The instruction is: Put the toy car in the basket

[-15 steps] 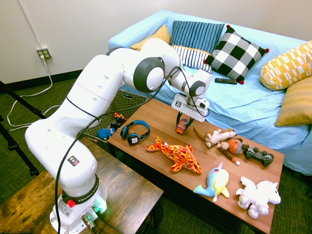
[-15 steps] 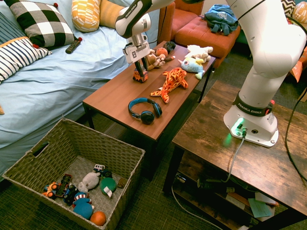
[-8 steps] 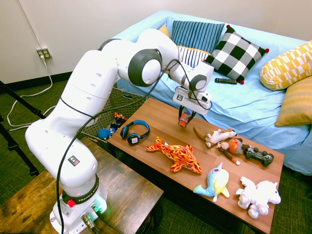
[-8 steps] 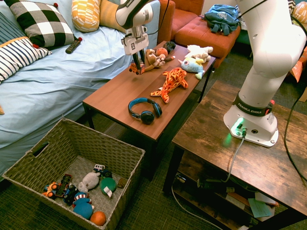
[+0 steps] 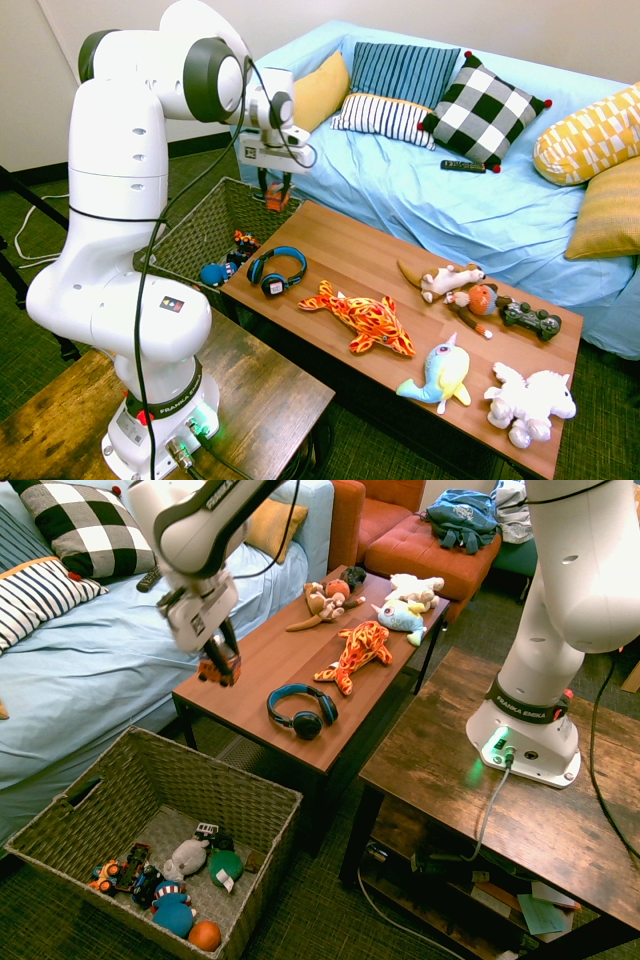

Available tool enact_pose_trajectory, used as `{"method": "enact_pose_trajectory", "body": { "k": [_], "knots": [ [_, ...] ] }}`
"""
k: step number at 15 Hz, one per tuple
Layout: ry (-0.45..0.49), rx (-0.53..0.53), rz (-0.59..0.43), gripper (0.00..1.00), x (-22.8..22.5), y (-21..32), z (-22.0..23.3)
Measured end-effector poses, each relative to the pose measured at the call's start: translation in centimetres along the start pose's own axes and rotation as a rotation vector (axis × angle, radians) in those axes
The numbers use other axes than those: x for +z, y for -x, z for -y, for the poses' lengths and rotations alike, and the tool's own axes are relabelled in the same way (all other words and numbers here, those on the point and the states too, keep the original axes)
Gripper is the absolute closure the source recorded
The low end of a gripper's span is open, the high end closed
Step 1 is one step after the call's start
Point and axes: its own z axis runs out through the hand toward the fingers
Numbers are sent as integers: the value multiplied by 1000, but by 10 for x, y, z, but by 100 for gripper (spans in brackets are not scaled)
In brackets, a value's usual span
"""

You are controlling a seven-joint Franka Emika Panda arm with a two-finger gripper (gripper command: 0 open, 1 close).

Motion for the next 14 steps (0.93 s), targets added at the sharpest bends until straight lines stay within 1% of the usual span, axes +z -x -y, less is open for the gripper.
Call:
{"method": "enact_pose_trajectory", "body": {
  "k": [1,3,4,7,10,12,14],
  "knots": [
    [26,-2,8,100,14,5,22],
    [66,-4,34,100,43,0,49],
    [82,-6,46,0,53,-6,59],
    [115,-27,68,0,62,-13,85],
    [124,-49,65,0,52,-16,106],
    [111,-42,58,0,41,-26,111],
    [92,-28,48,0,32,-41,105]
  ]
}}
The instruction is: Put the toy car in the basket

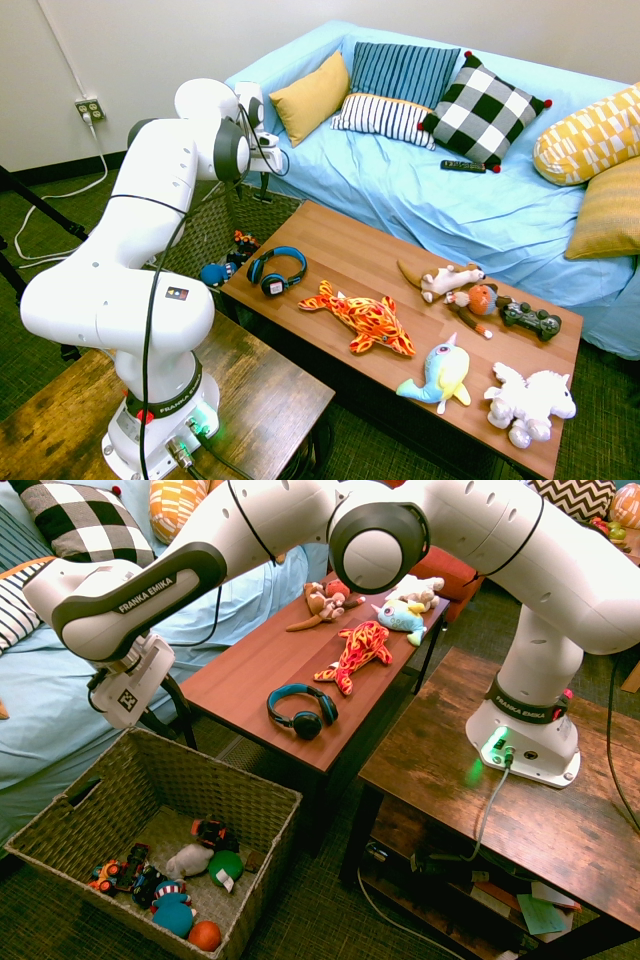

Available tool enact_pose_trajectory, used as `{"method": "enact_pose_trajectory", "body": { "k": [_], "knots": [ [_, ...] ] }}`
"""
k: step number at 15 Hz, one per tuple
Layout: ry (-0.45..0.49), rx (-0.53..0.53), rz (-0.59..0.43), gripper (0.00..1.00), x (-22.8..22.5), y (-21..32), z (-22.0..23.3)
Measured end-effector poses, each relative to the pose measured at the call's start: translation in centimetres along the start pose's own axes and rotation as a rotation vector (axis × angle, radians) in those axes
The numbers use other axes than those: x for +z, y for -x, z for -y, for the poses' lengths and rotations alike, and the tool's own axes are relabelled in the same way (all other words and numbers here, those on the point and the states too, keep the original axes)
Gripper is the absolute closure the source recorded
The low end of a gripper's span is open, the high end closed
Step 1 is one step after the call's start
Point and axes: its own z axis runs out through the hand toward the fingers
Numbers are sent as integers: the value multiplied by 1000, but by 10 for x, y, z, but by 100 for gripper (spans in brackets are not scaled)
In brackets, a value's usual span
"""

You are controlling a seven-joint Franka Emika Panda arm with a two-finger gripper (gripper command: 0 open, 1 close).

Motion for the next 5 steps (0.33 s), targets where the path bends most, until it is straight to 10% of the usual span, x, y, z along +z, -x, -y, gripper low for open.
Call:
{"method": "enact_pose_trajectory", "body": {
  "k": [5],
  "knots": [
    [-144,118,-49,0,-57,-90,-108]
  ]
}}
